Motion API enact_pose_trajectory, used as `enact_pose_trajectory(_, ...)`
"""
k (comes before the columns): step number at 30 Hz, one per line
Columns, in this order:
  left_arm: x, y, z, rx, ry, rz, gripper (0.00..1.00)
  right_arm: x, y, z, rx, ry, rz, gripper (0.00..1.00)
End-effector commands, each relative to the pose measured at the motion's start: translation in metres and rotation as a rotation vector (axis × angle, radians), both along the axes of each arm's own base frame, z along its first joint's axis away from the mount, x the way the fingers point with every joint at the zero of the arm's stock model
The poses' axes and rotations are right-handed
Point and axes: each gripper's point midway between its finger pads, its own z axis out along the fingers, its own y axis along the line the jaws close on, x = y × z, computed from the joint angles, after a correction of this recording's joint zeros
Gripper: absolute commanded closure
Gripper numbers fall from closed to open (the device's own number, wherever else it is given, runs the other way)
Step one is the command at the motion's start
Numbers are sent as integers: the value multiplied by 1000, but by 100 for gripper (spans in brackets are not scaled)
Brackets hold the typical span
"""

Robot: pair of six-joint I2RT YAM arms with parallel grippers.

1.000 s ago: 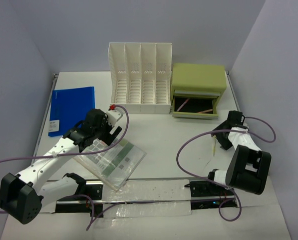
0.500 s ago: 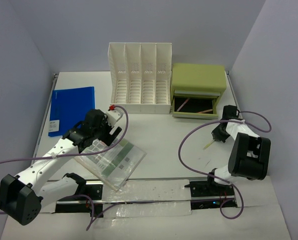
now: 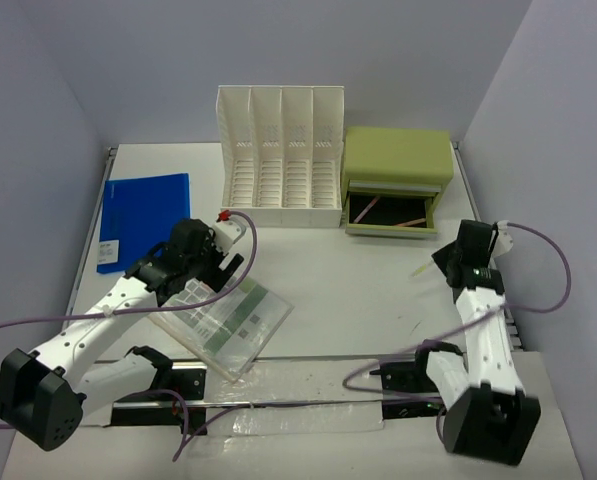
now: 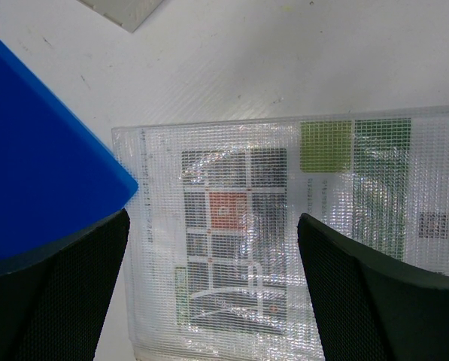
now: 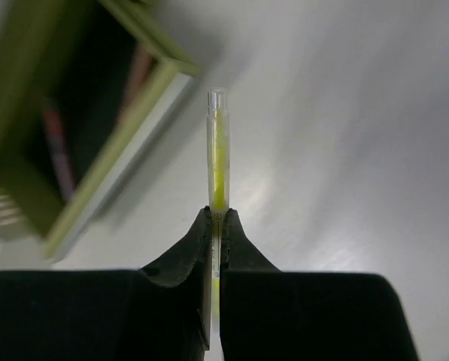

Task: Organize the desk

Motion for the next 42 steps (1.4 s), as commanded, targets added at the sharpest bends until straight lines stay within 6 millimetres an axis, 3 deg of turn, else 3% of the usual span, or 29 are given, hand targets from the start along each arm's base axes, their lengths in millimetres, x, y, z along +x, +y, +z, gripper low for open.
enact_pose_trajectory(1,2,-2,6,-13,-19,-12,1,32,22,109,12,-414,-9,100)
enact_pose_trajectory(4,4,1,6,-7,-26,3,1,54,45,139,103,-529,12,100)
enact_pose_trajectory(6,4,1,6,-3,-31,6,1,73,53,148,154,-592,11,100)
enact_pose_trajectory(8,5,3,6,0,-36,14,1,93,58,145,253,-633,-49,100)
enact_pose_trajectory(10,6,3,7,1,-40,17,1,108,59,146,287,-679,-73,100)
enact_pose_trajectory(14,7,4,3,11,-35,23,1,131,42,151,255,-749,-196,100)
enact_pose_trajectory(19,8,6,-3,30,-20,34,1,152,43,131,253,-701,-211,100)
enact_pose_trajectory(26,9,10,-5,45,-21,50,1,174,53,87,246,-574,-160,100)
enact_pose_trajectory(32,10,12,-6,53,-22,60,1,184,57,80,258,-578,-132,100)
enact_pose_trajectory(33,10,12,-7,56,-19,61,1,186,58,78,256,-571,-129,98)
enact_pose_trajectory(35,9,14,-9,62,-14,67,1,189,59,73,255,-552,-120,85)
enact_pose_trajectory(38,10,14,-11,69,-9,72,1,190,66,66,273,-536,-85,51)
enact_pose_trajectory(42,10,15,-14,78,-1,73,1,186,72,69,256,-527,-20,36)
